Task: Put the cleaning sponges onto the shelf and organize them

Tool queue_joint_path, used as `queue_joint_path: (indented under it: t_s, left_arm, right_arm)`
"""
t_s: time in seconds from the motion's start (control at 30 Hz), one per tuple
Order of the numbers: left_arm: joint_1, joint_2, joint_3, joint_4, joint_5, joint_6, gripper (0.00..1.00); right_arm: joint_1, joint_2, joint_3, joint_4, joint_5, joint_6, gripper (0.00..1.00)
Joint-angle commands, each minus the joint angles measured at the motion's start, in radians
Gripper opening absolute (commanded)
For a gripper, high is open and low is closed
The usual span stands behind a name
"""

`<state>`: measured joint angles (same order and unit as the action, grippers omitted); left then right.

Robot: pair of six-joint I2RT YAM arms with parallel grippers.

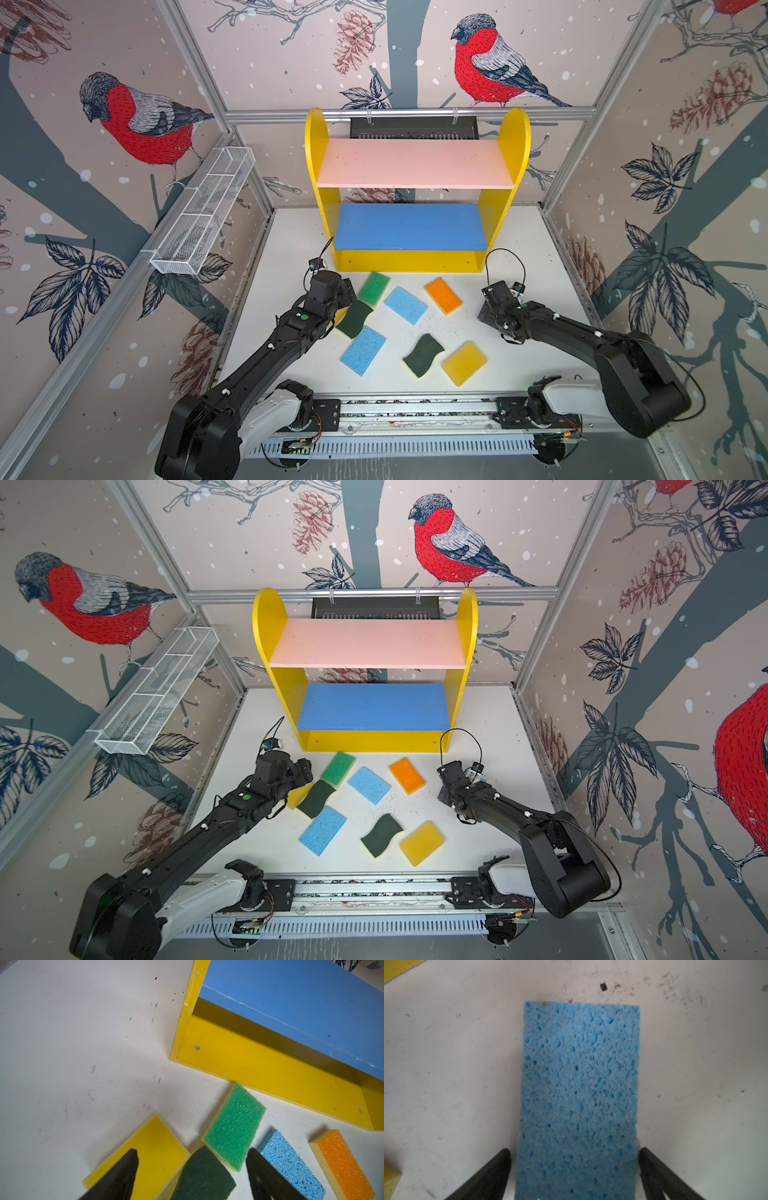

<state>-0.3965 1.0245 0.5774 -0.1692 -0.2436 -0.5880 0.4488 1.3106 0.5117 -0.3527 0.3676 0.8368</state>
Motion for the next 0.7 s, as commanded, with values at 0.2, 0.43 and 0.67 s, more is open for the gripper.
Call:
queue_joint_path:
  t_s: [0.2,0.43,0.67]
  left_arm:
    - [-0.001,0.0,0.015,-0.006,0.0,0.021,0.82]
    - [-0.001,-0.014,0.021,-0.018,-0.012,0.021,0.81]
    - [-0.001,-0.014,0.024,-0.018,-0.008,0.023,0.81]
  right_arm:
    - [-0.031,0.0,-0.032,-0.035,-0.039,0.007,0.87]
    - [-0.027,-0.007,-0.045,-0.032,-0.052,0.006,0.76]
    - [-0.028,-0.004,-0.042,-0.04,-0.058,-0.002,0.67]
